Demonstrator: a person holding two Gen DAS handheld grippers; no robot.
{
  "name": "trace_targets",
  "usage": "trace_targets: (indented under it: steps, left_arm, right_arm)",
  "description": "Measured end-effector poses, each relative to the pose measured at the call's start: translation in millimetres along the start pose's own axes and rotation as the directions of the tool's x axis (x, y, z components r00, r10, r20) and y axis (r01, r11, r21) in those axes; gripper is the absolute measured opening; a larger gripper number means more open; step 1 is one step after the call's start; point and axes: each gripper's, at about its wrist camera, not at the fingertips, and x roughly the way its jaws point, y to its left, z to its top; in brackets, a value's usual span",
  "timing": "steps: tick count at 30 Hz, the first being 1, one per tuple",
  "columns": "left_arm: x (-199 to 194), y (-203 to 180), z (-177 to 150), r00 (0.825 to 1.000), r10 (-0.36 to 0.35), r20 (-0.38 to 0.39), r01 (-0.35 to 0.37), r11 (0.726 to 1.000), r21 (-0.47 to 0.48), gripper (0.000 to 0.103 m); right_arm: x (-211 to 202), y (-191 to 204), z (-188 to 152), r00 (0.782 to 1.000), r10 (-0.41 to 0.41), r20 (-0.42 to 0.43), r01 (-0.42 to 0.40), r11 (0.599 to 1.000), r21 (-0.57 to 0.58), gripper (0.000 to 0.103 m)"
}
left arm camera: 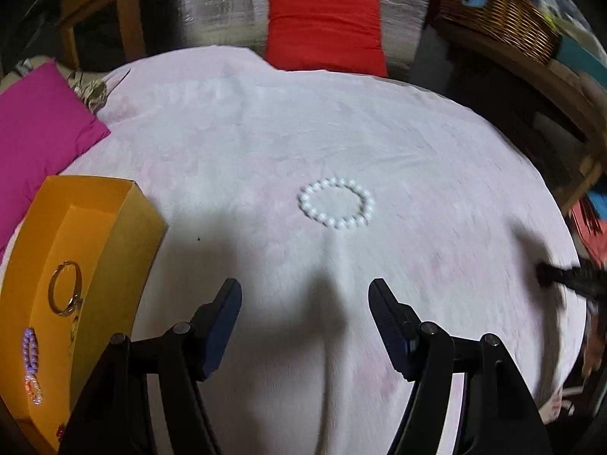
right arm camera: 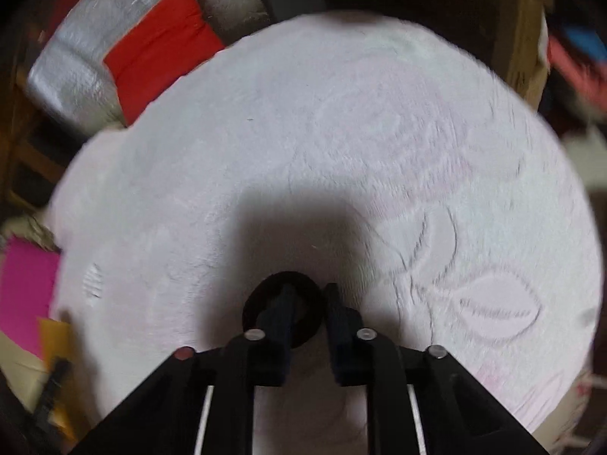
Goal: Organize jewelry
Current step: 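Grasp the black rubber ring with right tool while left tool moves toward white pearl bracelet, then grasp the white pearl bracelet with the left tool and lift it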
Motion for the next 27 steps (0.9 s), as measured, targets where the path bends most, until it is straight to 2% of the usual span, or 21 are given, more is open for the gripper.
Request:
trace_targets:
  steps: [2, 6, 11, 18, 25, 26, 27]
  left_arm:
    - [11, 2, 7, 1.0, -0.002, -0.006, 0.002, 0.999, -0.032, 0.07]
    - [32, 2, 17, 1.0, -0.02, -0.013, 0.019, 0.996, -0.085, 0.07]
    - [54, -8, 32, 0.999, -0.047, 0.018, 0.048, 0.994, -0.096, 0.07]
    - [79, -17, 45, 0.996, -0.092, -0.003, 0.091, 0.993, -0.081, 0.07]
    - [88, -21, 51, 0.993, -0.115, 0.014, 0.115, 0.993, -0.037, 0.07]
    - [88, -20, 51, 0.992, -0.124, 0.018, 0.124, 0.992, -0.03, 0.069]
    - [88, -22, 49, 0.992, -0.128, 0.021, 0.128, 0.992, -0.023, 0.06]
  right_arm:
    - [-4, 6, -1, 1.0, -0.01, 0.029, 0.011, 1.0, -0.009, 0.008]
    - [-11, 32, 3, 0.992, 0.098, 0.077, -0.097, 0.995, -0.016, 0.008]
    - [-2, 68, 1, 0.985, 0.167, 0.047, -0.164, 0.985, -0.056, 0.008]
    - [14, 102, -14, 0.985, 0.17, -0.017, -0.171, 0.978, -0.12, 0.008]
    - [25, 105, -20, 0.987, 0.154, -0.042, -0.158, 0.978, -0.134, 0.008]
    - [27, 106, -21, 0.988, 0.15, -0.041, -0.155, 0.978, -0.137, 0.008]
    - [27, 107, -22, 0.989, 0.144, -0.036, -0.147, 0.979, -0.142, 0.008]
